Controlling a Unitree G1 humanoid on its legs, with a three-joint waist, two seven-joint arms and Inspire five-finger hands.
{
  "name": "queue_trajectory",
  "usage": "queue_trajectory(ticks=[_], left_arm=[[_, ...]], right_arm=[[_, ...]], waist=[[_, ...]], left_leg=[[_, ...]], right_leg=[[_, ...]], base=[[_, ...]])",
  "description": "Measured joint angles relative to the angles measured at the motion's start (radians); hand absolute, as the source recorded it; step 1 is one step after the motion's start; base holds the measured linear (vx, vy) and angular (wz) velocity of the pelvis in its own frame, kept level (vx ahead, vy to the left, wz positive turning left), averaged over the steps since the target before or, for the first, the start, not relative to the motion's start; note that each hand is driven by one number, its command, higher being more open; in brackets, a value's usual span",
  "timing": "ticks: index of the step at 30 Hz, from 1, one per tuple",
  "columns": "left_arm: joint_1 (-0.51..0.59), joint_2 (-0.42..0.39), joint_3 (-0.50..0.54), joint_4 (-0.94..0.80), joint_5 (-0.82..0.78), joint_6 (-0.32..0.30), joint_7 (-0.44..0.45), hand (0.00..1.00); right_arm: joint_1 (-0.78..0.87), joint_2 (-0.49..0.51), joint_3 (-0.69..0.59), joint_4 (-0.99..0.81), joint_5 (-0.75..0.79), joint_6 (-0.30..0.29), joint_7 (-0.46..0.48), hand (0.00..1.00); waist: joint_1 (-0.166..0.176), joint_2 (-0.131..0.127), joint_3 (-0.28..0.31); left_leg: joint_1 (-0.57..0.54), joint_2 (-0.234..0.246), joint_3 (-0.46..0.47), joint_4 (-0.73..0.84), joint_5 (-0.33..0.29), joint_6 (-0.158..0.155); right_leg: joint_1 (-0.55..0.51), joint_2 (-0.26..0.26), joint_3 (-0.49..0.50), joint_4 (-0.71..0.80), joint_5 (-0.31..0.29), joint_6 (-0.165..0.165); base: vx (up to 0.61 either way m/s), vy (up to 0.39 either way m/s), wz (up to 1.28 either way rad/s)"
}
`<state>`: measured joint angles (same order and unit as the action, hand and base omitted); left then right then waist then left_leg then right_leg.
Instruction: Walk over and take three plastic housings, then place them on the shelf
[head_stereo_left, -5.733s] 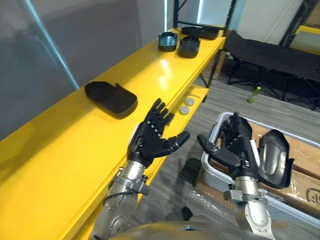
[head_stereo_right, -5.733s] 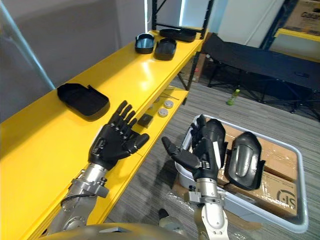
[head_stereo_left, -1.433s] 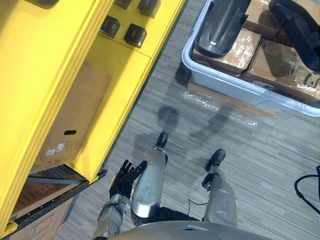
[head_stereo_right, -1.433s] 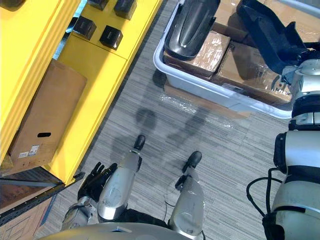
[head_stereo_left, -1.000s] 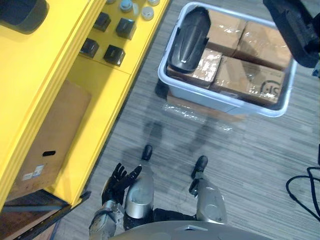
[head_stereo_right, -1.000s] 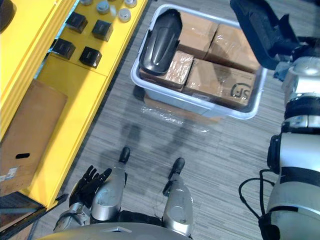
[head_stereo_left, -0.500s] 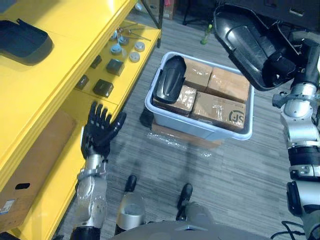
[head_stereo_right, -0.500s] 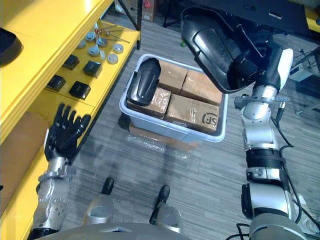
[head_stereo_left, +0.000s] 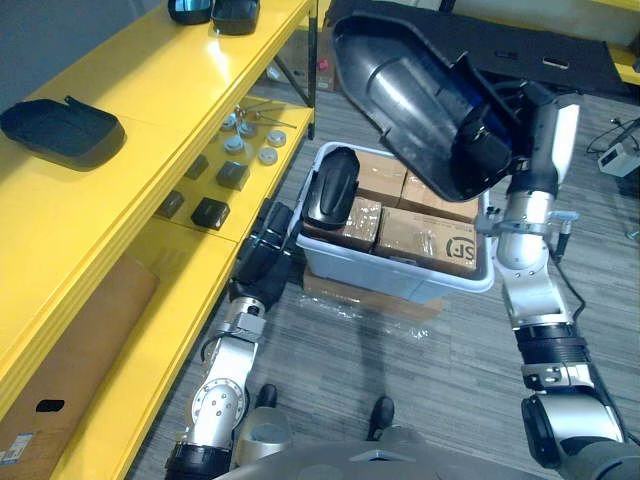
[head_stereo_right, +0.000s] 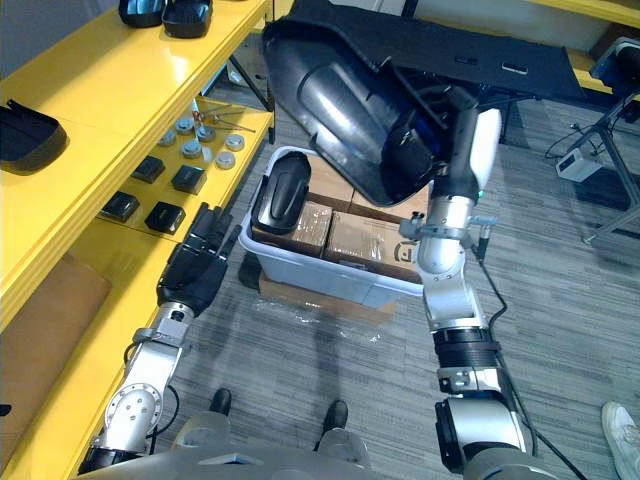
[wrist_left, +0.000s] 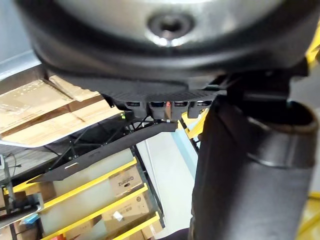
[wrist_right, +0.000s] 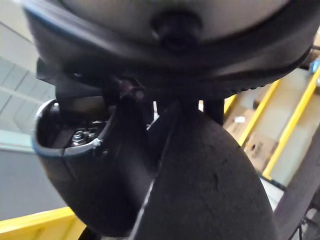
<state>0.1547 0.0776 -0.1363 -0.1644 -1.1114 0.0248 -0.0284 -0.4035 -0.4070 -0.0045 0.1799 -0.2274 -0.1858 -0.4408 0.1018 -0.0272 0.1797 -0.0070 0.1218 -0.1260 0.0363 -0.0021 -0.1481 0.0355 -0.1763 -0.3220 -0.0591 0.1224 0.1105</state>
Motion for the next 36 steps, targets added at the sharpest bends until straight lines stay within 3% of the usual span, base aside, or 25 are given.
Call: queue_trajectory(ticks=[10,18,22,28,36], left_arm=[[-0.034,0.003,-0.056,0.004,-0.073,0.000,-0.151,1.00],[-0.070,0.002,-0.098,0.004,-0.036,0.001,-0.159,1.00],[-0.070,0.004,-0.116,0.003,0.066,-0.001,-0.112,1.00],[-0.071,0.011,-0.199,0.003,0.260,-0.006,0.063,1.00],[-0.071,0.012,-0.189,0.005,0.261,-0.034,0.161,1.00]], right_arm=[[0.073,0.106,0.136,0.002,0.004,-0.010,0.062,0.00],[0.110,0.153,0.211,0.005,0.009,-0.020,0.086,0.00],[0.111,0.163,0.242,0.005,0.010,-0.022,0.086,0.00],[0.112,0.170,0.341,0.005,0.021,-0.058,0.114,0.00],[0.121,0.200,0.347,0.005,0.047,-0.068,0.127,0.00]], waist=[[0.006,0.019,-0.028],[0.001,0.033,-0.046],[0.001,0.041,-0.060],[0.001,0.041,-0.070],[0.004,0.029,-0.083]], left_leg=[[0.000,-0.004,-0.012,0.012,-0.002,0.000],[0.002,-0.005,-0.015,0.012,-0.002,0.001],[0.015,-0.005,-0.017,0.011,-0.004,0.001],[0.015,-0.005,-0.016,0.011,-0.005,0.001],[0.015,-0.005,-0.016,0.011,-0.005,0.001]], right_leg=[[0.019,0.001,-0.005,-0.014,0.003,0.001],[0.023,0.001,-0.005,-0.016,0.003,0.001],[0.036,0.001,-0.006,-0.019,0.002,0.000],[0.036,0.002,-0.006,-0.020,-0.004,-0.009],[0.035,0.002,-0.005,-0.020,-0.002,-0.005]], base=[[0.00,0.003,0.03],[0.00,0.000,0.00],[0.00,0.000,0.00],[0.00,0.000,0.00],[0.00,0.000,0.00]])
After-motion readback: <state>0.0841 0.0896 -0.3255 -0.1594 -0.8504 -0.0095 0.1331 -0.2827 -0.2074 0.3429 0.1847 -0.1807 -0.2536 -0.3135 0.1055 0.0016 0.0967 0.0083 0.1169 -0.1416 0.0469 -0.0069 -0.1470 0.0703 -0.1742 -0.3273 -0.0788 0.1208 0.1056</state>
